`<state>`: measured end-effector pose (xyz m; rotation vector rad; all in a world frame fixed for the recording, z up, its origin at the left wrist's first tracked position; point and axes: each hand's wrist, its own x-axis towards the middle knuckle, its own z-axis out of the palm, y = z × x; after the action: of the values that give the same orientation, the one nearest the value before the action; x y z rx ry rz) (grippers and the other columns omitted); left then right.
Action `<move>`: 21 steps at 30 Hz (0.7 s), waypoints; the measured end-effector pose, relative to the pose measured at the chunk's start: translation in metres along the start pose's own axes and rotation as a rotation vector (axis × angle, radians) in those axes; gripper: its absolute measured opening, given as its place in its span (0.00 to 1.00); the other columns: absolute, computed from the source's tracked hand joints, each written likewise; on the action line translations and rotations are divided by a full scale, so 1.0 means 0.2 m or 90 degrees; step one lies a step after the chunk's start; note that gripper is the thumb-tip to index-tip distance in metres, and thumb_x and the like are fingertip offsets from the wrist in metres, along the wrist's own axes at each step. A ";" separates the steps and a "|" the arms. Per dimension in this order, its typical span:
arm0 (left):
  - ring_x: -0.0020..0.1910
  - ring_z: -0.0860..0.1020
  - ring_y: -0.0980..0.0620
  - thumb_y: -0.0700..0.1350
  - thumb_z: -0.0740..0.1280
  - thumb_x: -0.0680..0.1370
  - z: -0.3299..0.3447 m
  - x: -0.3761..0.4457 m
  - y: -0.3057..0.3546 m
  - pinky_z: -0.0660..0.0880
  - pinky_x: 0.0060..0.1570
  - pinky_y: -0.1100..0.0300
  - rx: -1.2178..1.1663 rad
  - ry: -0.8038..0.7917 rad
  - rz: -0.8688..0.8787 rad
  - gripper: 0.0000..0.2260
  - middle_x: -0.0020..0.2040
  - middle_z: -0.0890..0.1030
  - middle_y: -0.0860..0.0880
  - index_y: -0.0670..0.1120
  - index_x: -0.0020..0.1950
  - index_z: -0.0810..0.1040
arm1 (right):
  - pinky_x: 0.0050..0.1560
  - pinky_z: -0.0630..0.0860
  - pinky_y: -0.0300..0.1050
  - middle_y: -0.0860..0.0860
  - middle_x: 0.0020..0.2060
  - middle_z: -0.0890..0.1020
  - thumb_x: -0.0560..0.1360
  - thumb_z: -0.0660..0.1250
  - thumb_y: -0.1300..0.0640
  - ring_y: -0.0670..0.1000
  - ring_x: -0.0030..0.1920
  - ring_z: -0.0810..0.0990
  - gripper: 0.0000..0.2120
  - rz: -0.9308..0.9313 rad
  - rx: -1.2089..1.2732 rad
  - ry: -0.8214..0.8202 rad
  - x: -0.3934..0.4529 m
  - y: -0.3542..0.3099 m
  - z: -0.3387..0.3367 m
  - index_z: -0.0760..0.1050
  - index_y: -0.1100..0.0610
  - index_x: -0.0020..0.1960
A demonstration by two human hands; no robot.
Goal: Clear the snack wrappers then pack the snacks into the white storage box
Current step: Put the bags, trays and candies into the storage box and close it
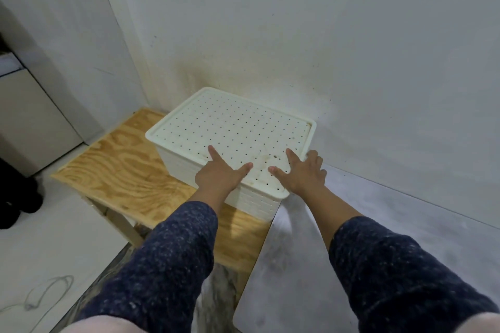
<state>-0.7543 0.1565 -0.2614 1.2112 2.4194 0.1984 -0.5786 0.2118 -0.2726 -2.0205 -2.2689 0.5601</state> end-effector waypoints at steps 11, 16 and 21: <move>0.71 0.61 0.45 0.57 0.48 0.81 0.00 0.11 0.06 0.61 0.66 0.41 0.345 0.076 0.222 0.24 0.72 0.61 0.44 0.48 0.75 0.55 | 0.75 0.52 0.60 0.51 0.78 0.42 0.79 0.52 0.39 0.53 0.77 0.35 0.37 -0.055 -0.021 -0.094 0.07 -0.04 0.00 0.43 0.59 0.77; 0.77 0.39 0.45 0.56 0.42 0.82 0.03 0.16 0.00 0.45 0.72 0.38 0.219 -0.046 0.241 0.26 0.78 0.39 0.46 0.50 0.77 0.39 | 0.75 0.51 0.51 0.50 0.78 0.49 0.79 0.55 0.43 0.51 0.77 0.39 0.33 -0.085 0.078 -0.032 0.02 0.02 0.02 0.50 0.58 0.77; 0.78 0.43 0.46 0.57 0.47 0.81 0.06 0.11 -0.05 0.43 0.74 0.43 0.133 0.024 0.292 0.26 0.79 0.46 0.47 0.50 0.78 0.48 | 0.71 0.53 0.37 0.46 0.76 0.57 0.79 0.59 0.47 0.46 0.77 0.51 0.26 -0.061 0.282 0.113 -0.24 0.02 0.15 0.60 0.53 0.75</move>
<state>-0.7681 0.1665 -0.2830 1.8636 2.1991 0.1028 -0.5761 0.1583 -0.2924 -1.6675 -1.9177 0.7619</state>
